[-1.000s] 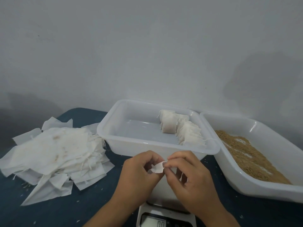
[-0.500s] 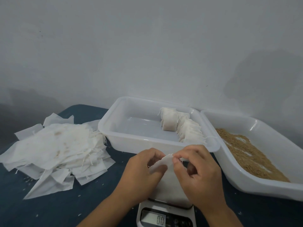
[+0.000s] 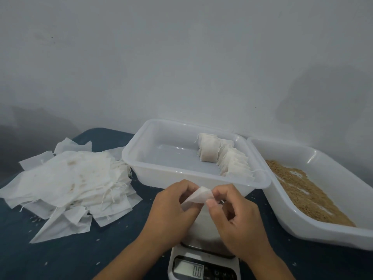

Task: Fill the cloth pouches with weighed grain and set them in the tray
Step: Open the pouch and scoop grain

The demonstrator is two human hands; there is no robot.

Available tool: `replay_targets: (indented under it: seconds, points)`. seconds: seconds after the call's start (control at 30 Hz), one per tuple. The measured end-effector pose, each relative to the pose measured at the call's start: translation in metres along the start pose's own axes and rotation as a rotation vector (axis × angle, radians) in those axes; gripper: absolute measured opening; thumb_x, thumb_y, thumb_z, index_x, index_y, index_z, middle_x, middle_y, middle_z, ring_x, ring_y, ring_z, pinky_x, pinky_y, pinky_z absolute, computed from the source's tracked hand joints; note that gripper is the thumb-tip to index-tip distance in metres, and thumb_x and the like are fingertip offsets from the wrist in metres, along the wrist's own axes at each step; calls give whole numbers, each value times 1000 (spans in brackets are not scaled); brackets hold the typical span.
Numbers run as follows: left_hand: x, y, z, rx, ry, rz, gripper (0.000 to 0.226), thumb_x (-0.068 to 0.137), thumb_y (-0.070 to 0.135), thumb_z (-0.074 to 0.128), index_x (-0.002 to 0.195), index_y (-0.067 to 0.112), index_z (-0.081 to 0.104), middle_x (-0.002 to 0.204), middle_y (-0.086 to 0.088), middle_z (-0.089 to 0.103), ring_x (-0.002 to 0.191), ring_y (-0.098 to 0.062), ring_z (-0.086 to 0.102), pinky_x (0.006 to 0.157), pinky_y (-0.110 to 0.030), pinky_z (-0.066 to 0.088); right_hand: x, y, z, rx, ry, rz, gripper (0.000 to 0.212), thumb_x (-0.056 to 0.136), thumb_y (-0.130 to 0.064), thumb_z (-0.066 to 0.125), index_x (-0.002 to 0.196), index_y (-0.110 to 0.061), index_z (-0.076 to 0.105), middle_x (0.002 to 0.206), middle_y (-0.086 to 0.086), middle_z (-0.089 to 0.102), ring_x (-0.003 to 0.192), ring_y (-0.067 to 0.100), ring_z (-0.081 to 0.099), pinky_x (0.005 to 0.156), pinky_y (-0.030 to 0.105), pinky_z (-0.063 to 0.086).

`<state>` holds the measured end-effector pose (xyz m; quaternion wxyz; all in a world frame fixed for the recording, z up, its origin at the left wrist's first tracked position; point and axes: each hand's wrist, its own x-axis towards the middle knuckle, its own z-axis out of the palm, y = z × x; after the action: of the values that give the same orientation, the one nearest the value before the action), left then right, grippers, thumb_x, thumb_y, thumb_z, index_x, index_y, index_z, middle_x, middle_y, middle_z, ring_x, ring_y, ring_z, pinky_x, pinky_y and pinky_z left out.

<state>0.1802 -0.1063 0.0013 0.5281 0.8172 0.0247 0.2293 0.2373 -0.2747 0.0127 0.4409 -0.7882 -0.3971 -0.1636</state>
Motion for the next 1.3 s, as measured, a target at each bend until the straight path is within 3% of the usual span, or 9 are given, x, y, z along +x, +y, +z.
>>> replay_targets:
  seconds: [0.1, 0.27, 0.47, 0.67, 0.83, 0.93, 1.1, 1.23, 1.3]
  points:
    - [0, -1, -1, 2, -3, 11, 12, 90, 26, 74, 96, 36, 71, 91, 20, 73, 88, -1, 69, 72, -14, 51, 1, 0, 0, -50, -14, -3, 13, 92, -37, 70, 96, -25, 70, 67, -20, 58, 52, 8, 54, 52, 11, 40]
    - [2, -5, -1, 32, 16, -40, 17, 88, 27, 79, 97, 39, 70, 90, 16, 72, 84, -6, 67, 73, -24, 56, -1, 1, -1, 59, -93, 49, 14, 96, -45, 57, 93, -32, 63, 57, 2, 59, 44, 22, 56, 48, 47, 47]
    - [3, -6, -1, 33, -2, -43, 16, 88, 27, 79, 95, 38, 70, 90, 22, 72, 85, 1, 67, 69, -11, 47, -1, -3, -4, 104, -93, 65, 9, 98, -40, 52, 93, -35, 58, 55, -1, 61, 44, 14, 61, 46, 25, 48]
    - [3, -5, -4, 60, 0, -21, 10, 91, 25, 74, 91, 35, 69, 83, 18, 71, 75, -2, 65, 62, -14, 47, 0, -1, -5, 40, -60, 38, 18, 97, -46, 54, 101, -32, 63, 54, 4, 58, 43, 16, 58, 48, 38, 50]
    - [3, -5, -4, 91, 3, 2, 6, 92, 28, 71, 91, 33, 68, 79, 12, 68, 72, -7, 62, 59, -17, 46, 2, 4, -9, -48, -29, 23, 32, 97, -24, 71, 123, -41, 63, 55, 0, 55, 45, 6, 47, 53, 9, 38]
    - [3, -5, -4, 97, 15, 6, 5, 92, 29, 70, 89, 31, 67, 75, 11, 66, 68, -8, 59, 57, -17, 43, 2, 4, -8, -38, -41, 42, 32, 98, -32, 62, 128, -44, 59, 61, 3, 63, 46, 13, 51, 50, 15, 41]
    - [4, -4, -5, 106, 11, -9, 6, 92, 29, 70, 89, 33, 67, 78, 14, 67, 72, -6, 60, 62, -16, 44, 1, 3, -8, 10, -54, 96, 26, 97, -51, 51, 122, -51, 54, 75, 13, 72, 49, 22, 61, 55, 44, 53]
    - [3, -4, -5, 114, 18, -10, 7, 92, 28, 70, 89, 33, 68, 81, 15, 67, 76, -6, 61, 63, -16, 45, 2, -1, -6, 7, -33, 87, 20, 97, -47, 53, 116, -42, 60, 75, 4, 74, 49, 18, 63, 52, 41, 54]
    - [3, -3, -5, 114, 25, -11, 9, 92, 25, 71, 89, 33, 68, 83, 17, 68, 78, -5, 62, 64, -16, 46, 1, 0, -5, -3, -12, 73, 11, 100, -33, 60, 105, -27, 68, 66, -3, 71, 49, 12, 65, 50, 28, 53]
